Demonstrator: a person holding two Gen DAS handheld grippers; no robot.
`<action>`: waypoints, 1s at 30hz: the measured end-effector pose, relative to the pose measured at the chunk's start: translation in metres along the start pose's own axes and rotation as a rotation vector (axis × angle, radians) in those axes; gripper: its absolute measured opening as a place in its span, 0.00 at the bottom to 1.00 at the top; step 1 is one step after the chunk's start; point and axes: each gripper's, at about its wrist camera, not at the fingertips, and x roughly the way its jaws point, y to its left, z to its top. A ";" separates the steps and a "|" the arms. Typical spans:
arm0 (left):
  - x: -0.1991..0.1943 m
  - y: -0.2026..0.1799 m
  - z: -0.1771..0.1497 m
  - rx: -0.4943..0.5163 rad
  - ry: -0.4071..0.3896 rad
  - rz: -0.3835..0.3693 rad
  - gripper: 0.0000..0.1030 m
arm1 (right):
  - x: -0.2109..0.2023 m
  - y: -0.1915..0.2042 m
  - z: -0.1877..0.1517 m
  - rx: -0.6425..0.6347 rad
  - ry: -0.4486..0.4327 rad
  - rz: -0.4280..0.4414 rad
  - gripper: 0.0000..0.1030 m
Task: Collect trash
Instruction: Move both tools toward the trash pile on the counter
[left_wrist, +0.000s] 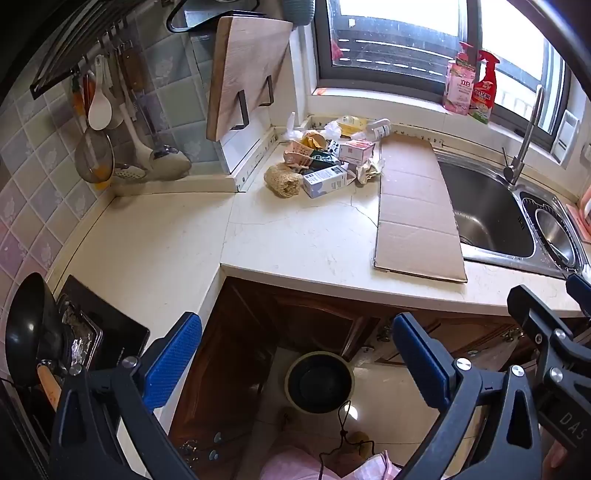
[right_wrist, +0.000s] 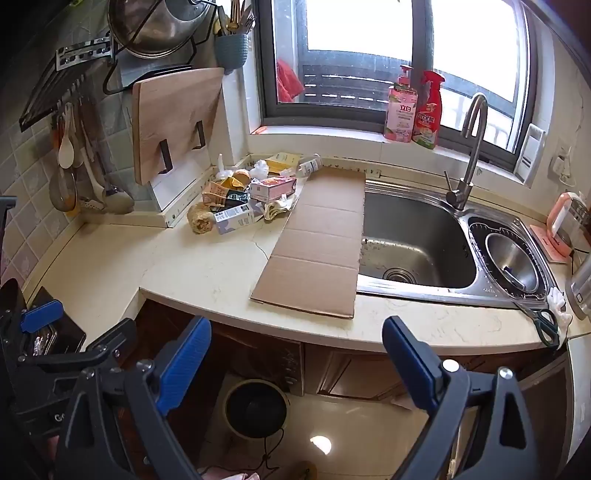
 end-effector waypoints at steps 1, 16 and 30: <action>0.000 0.000 0.000 0.001 0.005 0.000 0.99 | 0.000 -0.001 0.000 0.002 0.002 0.000 0.92; 0.006 0.009 0.006 -0.003 0.000 -0.007 0.99 | 0.008 -0.004 0.000 0.006 0.024 0.001 0.92; 0.013 -0.005 0.011 0.014 -0.005 -0.012 0.99 | 0.014 -0.007 0.002 0.017 0.027 -0.010 0.92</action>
